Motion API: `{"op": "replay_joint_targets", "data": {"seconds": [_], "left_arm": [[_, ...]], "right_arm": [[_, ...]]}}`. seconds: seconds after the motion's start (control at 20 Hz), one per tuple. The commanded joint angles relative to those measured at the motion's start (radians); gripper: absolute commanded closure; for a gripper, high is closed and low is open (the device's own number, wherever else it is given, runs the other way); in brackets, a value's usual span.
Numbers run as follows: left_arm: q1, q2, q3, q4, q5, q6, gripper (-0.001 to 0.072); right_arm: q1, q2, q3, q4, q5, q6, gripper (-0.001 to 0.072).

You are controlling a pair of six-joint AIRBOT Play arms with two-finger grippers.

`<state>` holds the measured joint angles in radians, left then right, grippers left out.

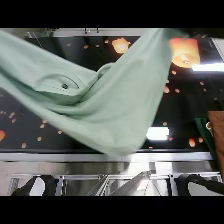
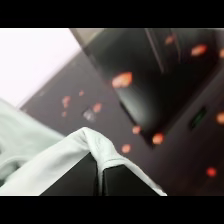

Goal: Fold the shirts.

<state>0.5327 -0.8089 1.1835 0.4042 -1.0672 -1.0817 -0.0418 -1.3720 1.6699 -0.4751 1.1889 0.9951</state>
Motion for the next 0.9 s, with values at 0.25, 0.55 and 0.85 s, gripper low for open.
{"op": "replay_joint_targets", "data": {"seconds": [0.25, 0.55, 0.85], "left_arm": [[-0.157, -0.42, -0.114, 0.241, 0.011, 0.111, -0.0008], [0.009, -0.491, 0.022, 0.391, -0.187, 0.042, -0.0004], [-0.029, -0.671, 0.122, 0.528, -0.259, 0.078, -0.0003]], "right_arm": [[-0.05, -0.383, 0.007, -0.005, 0.173, 0.097, 0.0047], [-0.173, -0.367, -0.217, 0.002, 0.496, 0.117, 0.0349], [-0.109, -0.155, -1.073, 0.237, 0.361, -0.058, 0.0351]]}}
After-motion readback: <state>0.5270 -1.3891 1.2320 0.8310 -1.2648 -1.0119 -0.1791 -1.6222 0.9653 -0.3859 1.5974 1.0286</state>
